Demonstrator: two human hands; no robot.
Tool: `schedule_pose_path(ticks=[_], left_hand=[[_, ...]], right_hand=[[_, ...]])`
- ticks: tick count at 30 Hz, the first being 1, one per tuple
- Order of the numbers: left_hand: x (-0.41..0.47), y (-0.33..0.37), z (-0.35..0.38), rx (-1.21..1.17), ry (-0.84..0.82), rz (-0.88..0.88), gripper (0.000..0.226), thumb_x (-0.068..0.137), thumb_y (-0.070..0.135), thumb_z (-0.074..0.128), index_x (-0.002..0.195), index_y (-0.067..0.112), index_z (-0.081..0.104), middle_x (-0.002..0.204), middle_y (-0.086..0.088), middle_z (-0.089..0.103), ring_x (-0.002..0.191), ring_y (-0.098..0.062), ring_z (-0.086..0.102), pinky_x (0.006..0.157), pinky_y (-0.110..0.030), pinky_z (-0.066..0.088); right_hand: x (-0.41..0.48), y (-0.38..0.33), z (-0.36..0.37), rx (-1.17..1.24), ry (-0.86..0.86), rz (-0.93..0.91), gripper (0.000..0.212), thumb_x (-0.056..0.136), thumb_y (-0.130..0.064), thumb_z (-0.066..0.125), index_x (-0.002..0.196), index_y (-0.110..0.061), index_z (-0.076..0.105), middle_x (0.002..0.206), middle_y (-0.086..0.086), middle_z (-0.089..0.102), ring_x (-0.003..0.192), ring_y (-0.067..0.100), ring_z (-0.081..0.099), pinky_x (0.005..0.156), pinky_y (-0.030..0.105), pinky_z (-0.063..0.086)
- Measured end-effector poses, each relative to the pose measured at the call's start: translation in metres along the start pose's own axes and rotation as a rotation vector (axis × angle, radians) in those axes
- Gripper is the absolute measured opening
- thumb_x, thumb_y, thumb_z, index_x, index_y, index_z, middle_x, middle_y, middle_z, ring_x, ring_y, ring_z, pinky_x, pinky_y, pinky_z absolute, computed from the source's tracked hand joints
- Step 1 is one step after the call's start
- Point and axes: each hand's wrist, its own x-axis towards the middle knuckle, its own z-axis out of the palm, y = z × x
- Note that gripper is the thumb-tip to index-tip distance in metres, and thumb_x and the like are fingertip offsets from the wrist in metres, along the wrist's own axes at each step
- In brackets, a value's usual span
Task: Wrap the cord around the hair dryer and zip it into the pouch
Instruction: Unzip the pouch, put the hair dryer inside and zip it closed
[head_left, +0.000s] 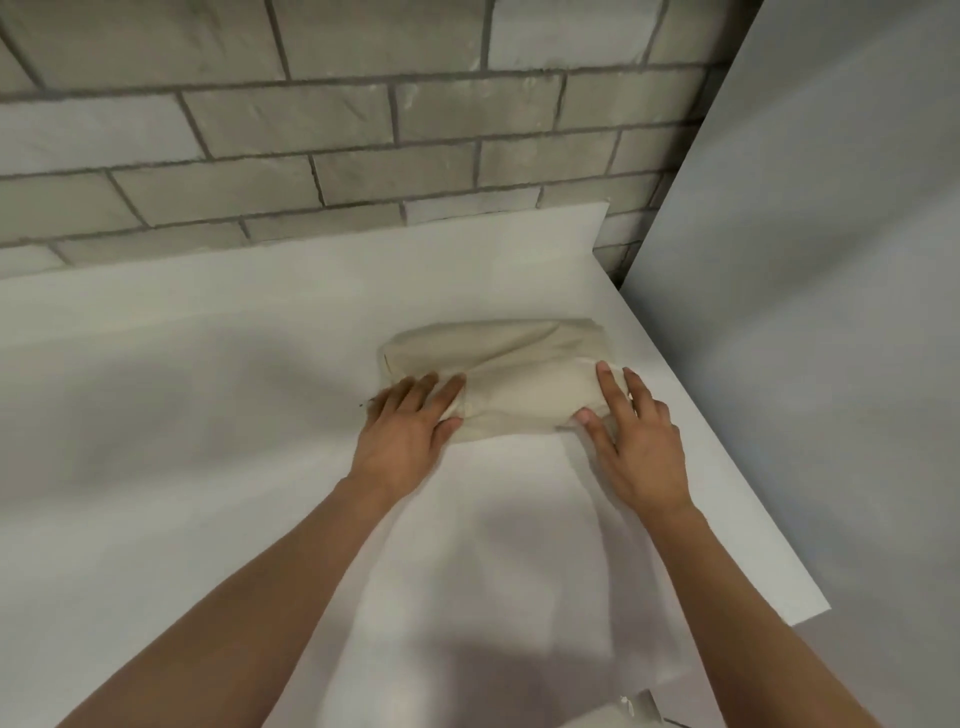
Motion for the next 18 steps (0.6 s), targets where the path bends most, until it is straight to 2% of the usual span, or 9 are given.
schedule_pose_path(ticks=[4,9,15,18], left_hand=[[0.070,0.001,-0.007,0.036,-0.001,-0.088,0.058,0.106,0.059,0.022,0.161,0.045,0.013,0.168,0.003,0.026,0.153,-0.030,0.026,0.123,-0.049,0.020],[0.128,-0.006,-0.018,0.024,-0.045,-0.155,0.058,0.106,0.057,0.026,0.161,0.045,0.011,0.170,0.001,0.022,0.154,-0.033,0.022,0.122,-0.052,0.021],[0.161,-0.011,-0.028,0.029,-0.091,-0.187,0.058,0.106,0.057,0.026,0.161,0.045,0.008,0.170,0.002,0.018,0.155,-0.034,0.018,0.122,-0.055,0.019],[0.164,-0.011,-0.031,0.012,-0.102,-0.182,0.061,0.105,0.059,0.028,0.161,0.044,0.009,0.170,-0.002,0.018,0.155,-0.035,0.016,0.123,-0.055,0.018]], right_hand=[[0.081,-0.004,-0.004,-0.007,-0.105,0.048,0.064,0.103,-0.070,0.029,0.162,-0.051,0.009,0.170,0.000,0.024,0.145,0.036,0.035,0.107,0.056,0.042],[0.150,-0.016,-0.009,-0.073,-0.255,0.096,0.065,0.103,-0.070,0.022,0.160,-0.055,-0.005,0.170,-0.002,0.021,0.150,0.038,0.027,0.115,0.061,0.035],[0.185,-0.020,-0.003,-0.009,-0.253,0.086,0.062,0.106,-0.064,0.023,0.160,-0.055,-0.006,0.158,0.007,0.039,0.143,0.042,0.034,0.113,0.060,0.037],[0.196,-0.015,0.004,-0.006,-0.272,0.061,0.069,0.099,-0.072,0.018,0.159,-0.053,-0.011,0.161,0.011,0.036,0.145,0.043,0.036,0.117,0.058,0.033]])
